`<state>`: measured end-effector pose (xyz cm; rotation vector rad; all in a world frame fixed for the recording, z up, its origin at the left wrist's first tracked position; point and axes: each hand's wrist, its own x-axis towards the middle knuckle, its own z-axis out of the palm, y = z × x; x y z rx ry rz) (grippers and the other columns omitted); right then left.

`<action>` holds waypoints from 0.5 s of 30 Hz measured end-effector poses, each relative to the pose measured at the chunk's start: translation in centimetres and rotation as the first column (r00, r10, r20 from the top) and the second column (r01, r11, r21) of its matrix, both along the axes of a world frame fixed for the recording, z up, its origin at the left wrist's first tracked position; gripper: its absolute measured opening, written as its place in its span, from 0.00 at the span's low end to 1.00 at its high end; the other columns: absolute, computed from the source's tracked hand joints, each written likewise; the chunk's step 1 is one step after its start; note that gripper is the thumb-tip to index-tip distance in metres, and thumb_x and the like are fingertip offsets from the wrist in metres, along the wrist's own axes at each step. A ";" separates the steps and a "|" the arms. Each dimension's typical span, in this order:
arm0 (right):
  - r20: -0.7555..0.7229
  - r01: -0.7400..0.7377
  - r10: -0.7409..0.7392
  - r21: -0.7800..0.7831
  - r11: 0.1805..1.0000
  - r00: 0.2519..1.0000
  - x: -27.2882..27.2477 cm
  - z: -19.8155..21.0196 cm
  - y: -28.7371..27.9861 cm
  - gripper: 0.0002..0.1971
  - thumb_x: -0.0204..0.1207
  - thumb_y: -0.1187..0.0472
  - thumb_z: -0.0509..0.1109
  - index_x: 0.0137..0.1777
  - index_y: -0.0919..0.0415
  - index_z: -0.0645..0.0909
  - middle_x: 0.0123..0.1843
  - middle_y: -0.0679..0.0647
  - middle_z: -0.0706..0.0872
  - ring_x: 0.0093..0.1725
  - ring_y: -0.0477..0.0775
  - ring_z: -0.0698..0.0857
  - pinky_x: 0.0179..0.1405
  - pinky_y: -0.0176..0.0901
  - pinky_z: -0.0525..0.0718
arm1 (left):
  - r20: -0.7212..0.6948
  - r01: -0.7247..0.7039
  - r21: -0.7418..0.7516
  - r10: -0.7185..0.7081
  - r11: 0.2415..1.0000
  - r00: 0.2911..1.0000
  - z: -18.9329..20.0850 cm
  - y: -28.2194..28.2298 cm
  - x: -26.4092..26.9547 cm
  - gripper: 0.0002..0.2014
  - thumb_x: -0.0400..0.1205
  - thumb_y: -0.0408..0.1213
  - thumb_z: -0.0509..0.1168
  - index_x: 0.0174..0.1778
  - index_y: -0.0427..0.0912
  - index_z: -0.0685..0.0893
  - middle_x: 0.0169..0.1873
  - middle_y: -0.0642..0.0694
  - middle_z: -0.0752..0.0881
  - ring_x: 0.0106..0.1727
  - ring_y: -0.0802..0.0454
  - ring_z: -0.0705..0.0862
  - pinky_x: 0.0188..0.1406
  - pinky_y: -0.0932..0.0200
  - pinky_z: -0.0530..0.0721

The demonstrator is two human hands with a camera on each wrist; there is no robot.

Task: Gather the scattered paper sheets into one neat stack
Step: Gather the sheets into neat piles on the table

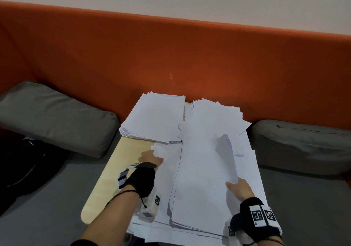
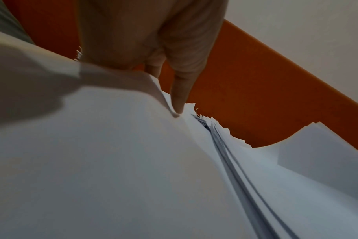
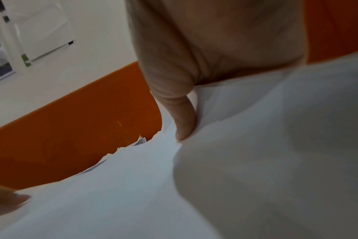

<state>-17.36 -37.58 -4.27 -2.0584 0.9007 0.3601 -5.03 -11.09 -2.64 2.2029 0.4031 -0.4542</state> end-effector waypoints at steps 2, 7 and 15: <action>-0.002 -0.003 0.003 -0.012 1.000 1.000 0.0 -0.2 -0.1 0.19 0.79 0.61 0.64 0.68 0.69 0.75 0.62 0.65 0.83 0.56 0.62 0.80 0.60 0.48 0.76 | 0.005 0.003 -0.036 -0.002 0.999 1.000 -0.2 -0.1 0.5 0.22 0.78 0.35 0.67 0.67 0.30 0.76 0.66 0.35 0.78 0.67 0.36 0.76 0.68 0.48 0.76; -0.016 -0.012 0.011 -0.030 0.999 1.000 -0.1 -0.2 0.1 0.20 0.80 0.60 0.63 0.69 0.68 0.74 0.64 0.65 0.82 0.61 0.64 0.80 0.59 0.47 0.75 | 0.040 -0.043 -0.143 0.049 0.989 0.998 -0.3 0.2 1.8 0.04 0.76 0.29 0.65 0.45 0.36 0.79 0.43 0.38 0.82 0.46 0.44 0.80 0.51 0.52 0.81; -0.018 -0.003 0.003 -0.034 0.999 1.000 0.0 -0.4 0.0 0.19 0.79 0.61 0.64 0.67 0.68 0.76 0.60 0.65 0.83 0.54 0.62 0.80 0.53 0.44 0.73 | -0.072 0.063 0.172 -0.051 0.983 0.996 0.4 -1.5 2.6 0.26 0.78 0.39 0.64 0.70 0.34 0.68 0.68 0.35 0.71 0.69 0.38 0.72 0.69 0.49 0.74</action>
